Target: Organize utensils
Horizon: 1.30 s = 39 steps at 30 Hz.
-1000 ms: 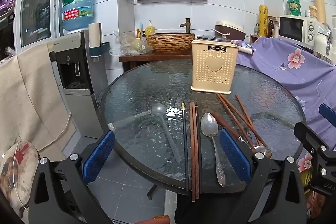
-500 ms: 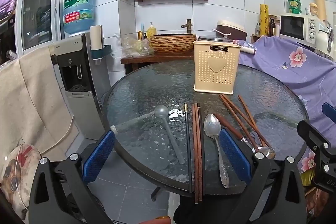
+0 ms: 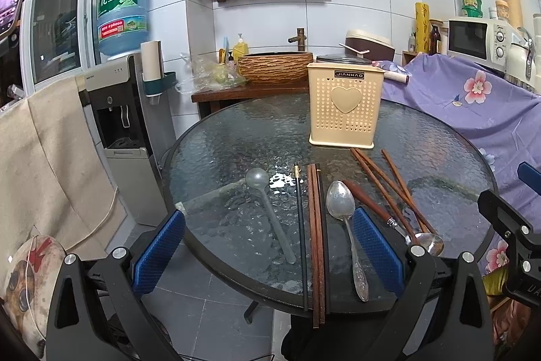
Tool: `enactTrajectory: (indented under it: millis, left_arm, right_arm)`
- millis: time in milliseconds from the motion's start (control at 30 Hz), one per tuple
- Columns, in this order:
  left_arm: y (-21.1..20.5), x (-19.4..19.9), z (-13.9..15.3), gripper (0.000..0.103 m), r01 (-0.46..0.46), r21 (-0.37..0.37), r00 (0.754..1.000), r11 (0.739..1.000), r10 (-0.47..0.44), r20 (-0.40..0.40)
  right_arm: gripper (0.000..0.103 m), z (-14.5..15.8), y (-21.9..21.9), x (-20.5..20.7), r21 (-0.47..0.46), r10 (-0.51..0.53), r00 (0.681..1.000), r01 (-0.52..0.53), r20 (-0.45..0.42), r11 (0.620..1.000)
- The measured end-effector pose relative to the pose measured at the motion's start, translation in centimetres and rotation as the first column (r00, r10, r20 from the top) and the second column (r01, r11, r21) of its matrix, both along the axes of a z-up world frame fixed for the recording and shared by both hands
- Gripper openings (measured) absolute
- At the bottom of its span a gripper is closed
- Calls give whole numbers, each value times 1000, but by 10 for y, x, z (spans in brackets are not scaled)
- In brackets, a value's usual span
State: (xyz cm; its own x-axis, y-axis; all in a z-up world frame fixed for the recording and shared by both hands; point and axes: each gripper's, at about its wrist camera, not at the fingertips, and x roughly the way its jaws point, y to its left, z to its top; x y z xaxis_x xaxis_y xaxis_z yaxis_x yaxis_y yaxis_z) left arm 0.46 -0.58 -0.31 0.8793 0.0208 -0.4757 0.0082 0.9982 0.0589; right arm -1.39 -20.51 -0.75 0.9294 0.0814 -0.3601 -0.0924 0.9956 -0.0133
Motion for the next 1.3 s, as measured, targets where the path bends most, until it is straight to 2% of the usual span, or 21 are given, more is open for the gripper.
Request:
enactTrajectory:
  millis: [1300]
  left_arm:
    - [3, 1, 2, 97, 7, -12, 1000, 1000, -7, 16]
  right_arm:
    - [98, -2, 2, 0, 1, -2, 1000, 2, 6, 1000]
